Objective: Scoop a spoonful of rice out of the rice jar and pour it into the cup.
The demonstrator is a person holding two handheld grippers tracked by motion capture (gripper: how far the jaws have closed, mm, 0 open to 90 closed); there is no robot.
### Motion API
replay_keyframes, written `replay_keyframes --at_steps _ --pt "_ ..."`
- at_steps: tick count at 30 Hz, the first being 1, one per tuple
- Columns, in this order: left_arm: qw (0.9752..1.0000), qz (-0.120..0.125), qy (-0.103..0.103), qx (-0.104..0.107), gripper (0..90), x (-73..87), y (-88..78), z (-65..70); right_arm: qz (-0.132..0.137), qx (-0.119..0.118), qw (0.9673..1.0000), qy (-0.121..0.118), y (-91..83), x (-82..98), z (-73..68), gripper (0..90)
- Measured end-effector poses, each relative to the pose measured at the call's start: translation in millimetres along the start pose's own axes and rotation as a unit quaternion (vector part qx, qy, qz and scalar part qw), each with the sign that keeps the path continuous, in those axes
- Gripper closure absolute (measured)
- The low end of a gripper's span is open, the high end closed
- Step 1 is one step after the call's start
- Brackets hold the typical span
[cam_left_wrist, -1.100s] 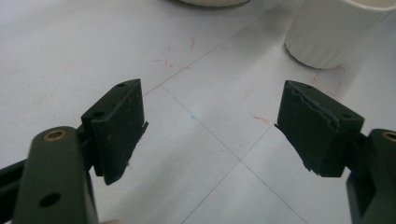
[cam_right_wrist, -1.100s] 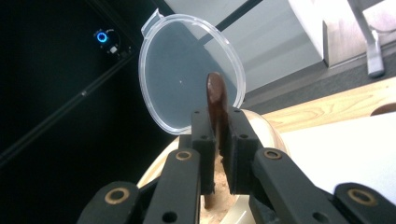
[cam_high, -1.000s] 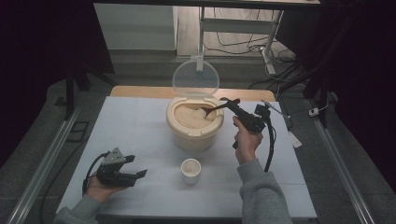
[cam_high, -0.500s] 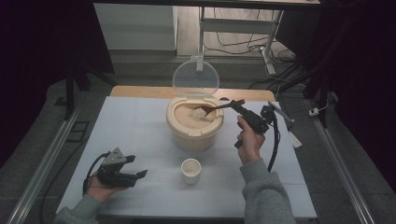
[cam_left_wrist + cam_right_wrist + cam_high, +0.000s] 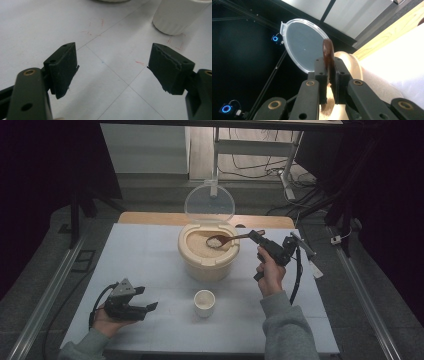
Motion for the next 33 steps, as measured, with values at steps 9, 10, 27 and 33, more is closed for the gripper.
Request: replay_keyframes --at_steps 9,10,27,33 --pt "1.0 -0.001 0.002 0.001 23.0 -0.1 0.0 0.4 -0.007 -0.022 0.9997 -0.002 -8.6 1.9 -12.1 84.0" --pt "1.0 0.0 0.002 0.001 23.0 -0.1 0.0 0.5 -0.014 -0.022 0.9996 -0.006 -10.8 2.8 -13.5 84.0" --pt "1.0 -0.002 0.003 0.001 23.1 -0.2 0.0 1.0 -0.079 -0.061 0.9946 -0.028 -53.3 38.4 -32.2 84.0" --pt "1.0 -0.002 0.002 0.001 23.1 0.0 0.0 0.5 -0.102 -0.05 0.9923 -0.051 -60.3 53.9 -26.1 84.0"
Point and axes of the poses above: each handheld gripper's, and its own axes: y roughly forward along the jaws, x roughly out of its underside, z roughly to its right, the point moved 5 cm from there along y, roughly forward along the jaws, and after that the axes turned 1 degree about z, right-handed, at the moved point
